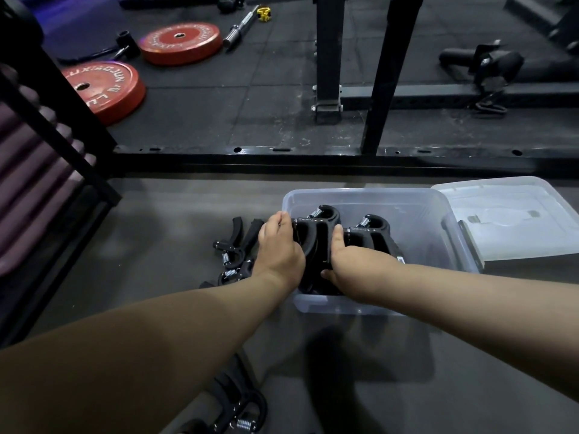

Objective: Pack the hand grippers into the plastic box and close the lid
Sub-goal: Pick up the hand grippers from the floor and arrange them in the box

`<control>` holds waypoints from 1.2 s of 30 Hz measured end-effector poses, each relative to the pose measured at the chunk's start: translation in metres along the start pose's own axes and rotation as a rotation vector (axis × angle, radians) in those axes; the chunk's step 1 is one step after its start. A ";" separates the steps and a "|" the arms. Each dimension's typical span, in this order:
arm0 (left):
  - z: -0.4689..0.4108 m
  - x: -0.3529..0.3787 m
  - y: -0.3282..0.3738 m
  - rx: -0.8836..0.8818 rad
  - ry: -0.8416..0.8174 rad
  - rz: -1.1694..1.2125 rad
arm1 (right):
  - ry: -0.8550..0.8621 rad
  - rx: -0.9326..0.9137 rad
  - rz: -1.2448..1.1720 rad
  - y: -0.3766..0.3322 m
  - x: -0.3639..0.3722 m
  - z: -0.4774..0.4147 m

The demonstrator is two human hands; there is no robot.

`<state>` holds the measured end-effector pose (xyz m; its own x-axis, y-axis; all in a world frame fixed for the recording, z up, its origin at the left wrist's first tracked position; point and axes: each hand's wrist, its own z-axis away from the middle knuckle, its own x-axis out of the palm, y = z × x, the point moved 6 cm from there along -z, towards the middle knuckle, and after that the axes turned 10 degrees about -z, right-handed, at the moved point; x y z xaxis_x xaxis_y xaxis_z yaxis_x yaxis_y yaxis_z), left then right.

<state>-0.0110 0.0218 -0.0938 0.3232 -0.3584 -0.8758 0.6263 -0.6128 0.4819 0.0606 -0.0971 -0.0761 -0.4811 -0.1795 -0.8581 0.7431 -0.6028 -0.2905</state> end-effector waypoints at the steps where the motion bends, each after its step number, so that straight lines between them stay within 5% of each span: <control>1: 0.000 0.000 0.000 0.000 0.002 0.000 | 0.039 -0.023 0.019 -0.001 0.002 0.000; 15: 0.001 0.003 0.002 0.005 -0.024 -0.068 | 0.126 0.013 -0.175 0.011 0.006 0.023; 20: 0.002 0.001 0.004 0.002 -0.036 -0.091 | 0.105 -0.050 -0.165 0.011 0.006 0.034; 28: 0.009 -0.012 -0.001 0.026 -0.146 -0.106 | 0.331 -0.137 -0.221 0.012 0.008 0.048; 36: 0.019 -0.009 -0.002 0.015 -0.137 -0.121 | 0.284 -0.252 -0.322 0.011 0.007 0.065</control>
<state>-0.0288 0.0127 -0.0869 0.1462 -0.3731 -0.9162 0.6437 -0.6674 0.3745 0.0354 -0.1558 -0.0577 -0.5848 0.2248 -0.7794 0.6838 -0.3802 -0.6228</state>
